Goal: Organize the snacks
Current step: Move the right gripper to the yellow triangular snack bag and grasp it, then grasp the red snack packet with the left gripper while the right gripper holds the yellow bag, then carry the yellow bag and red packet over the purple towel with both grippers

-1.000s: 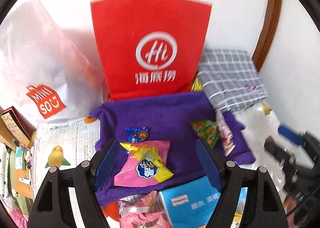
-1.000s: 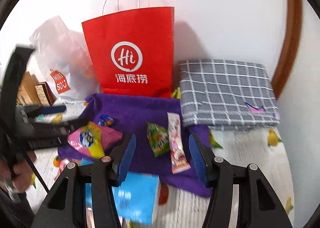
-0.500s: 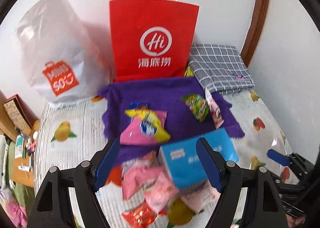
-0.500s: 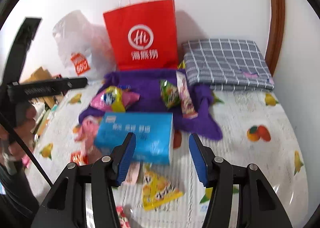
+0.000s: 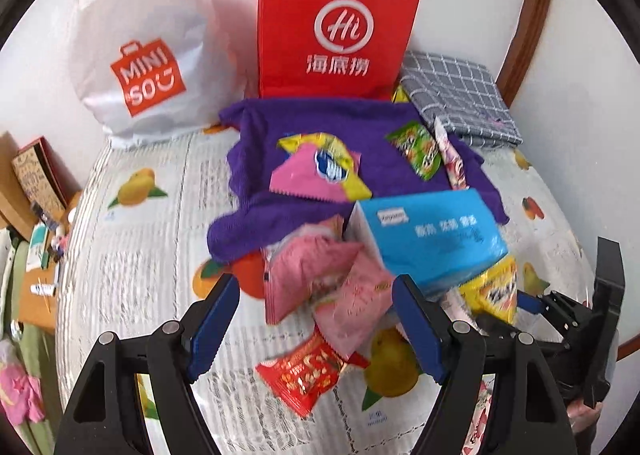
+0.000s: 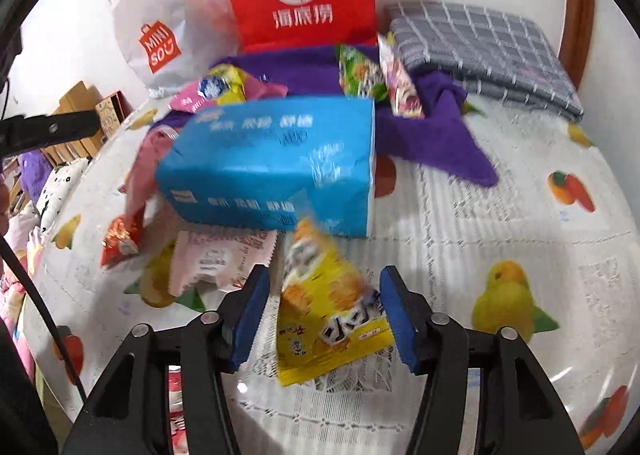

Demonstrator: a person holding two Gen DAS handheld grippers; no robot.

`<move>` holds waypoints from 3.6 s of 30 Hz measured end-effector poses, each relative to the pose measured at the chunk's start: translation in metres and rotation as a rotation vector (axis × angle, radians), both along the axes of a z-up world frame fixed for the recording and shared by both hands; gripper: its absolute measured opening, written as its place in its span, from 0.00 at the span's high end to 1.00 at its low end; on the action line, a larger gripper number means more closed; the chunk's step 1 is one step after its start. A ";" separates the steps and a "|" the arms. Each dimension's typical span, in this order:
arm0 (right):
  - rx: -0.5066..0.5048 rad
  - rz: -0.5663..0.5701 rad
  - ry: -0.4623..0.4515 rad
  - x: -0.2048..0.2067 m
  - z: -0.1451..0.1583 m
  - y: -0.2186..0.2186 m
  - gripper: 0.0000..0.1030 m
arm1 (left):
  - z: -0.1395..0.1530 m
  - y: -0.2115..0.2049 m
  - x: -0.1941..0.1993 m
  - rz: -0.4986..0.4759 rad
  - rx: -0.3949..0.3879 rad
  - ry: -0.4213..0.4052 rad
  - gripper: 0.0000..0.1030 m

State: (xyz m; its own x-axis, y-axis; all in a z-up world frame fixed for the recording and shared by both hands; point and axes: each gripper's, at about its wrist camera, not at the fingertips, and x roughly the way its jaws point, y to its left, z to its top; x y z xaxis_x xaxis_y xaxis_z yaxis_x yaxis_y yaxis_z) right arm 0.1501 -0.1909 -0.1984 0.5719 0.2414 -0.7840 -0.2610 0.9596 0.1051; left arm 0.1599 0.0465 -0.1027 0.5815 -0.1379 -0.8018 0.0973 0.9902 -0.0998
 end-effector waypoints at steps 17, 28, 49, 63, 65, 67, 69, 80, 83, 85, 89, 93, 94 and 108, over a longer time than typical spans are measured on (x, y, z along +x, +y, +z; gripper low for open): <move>-0.050 -0.061 -0.107 -0.006 -0.009 -0.038 0.52 | -0.063 -0.003 -0.017 -0.141 0.048 0.051 0.25; -0.021 -0.059 -0.084 -0.001 -0.011 -0.041 0.49 | -0.079 -0.024 -0.030 -0.252 0.039 0.092 0.27; -0.073 -0.049 -0.086 -0.001 -0.012 -0.033 0.46 | -0.078 -0.021 -0.033 -0.099 0.124 -0.067 0.58; -0.078 -0.034 -0.073 0.002 -0.011 -0.033 0.43 | -0.080 -0.017 -0.031 -0.097 0.088 -0.060 0.58; -0.081 -0.035 -0.074 0.002 -0.011 -0.032 0.43 | -0.079 -0.017 -0.031 -0.097 0.082 -0.060 0.58; -0.077 -0.037 -0.077 0.002 -0.011 -0.032 0.44 | -0.079 -0.015 -0.031 -0.099 0.063 -0.062 0.60; -0.088 -0.048 -0.087 0.001 -0.011 -0.032 0.51 | -0.079 -0.014 -0.033 -0.099 0.054 -0.060 0.61; -0.084 -0.019 -0.095 -0.009 0.017 -0.028 0.58 | -0.054 -0.014 -0.063 -0.150 0.000 -0.023 0.62; -0.058 -0.020 -0.128 -0.015 0.038 -0.028 0.58 | -0.043 -0.015 -0.063 -0.153 -0.029 -0.032 0.61; -0.036 -0.011 -0.147 -0.018 0.051 -0.027 0.58 | -0.038 -0.017 -0.061 -0.153 -0.032 -0.038 0.61; -0.017 -0.002 -0.178 -0.020 0.073 -0.022 0.58 | -0.025 -0.026 -0.052 -0.166 -0.059 -0.050 0.62; 0.025 0.022 -0.198 -0.016 0.097 -0.018 0.58 | -0.005 -0.041 -0.041 -0.183 -0.054 -0.083 0.61; 0.035 0.027 -0.203 -0.013 0.104 -0.017 0.58 | -0.001 -0.044 -0.037 -0.185 -0.053 -0.089 0.61; 0.064 0.017 -0.246 0.055 0.163 -0.003 0.58 | 0.056 -0.048 0.042 -0.108 -0.043 -0.159 0.61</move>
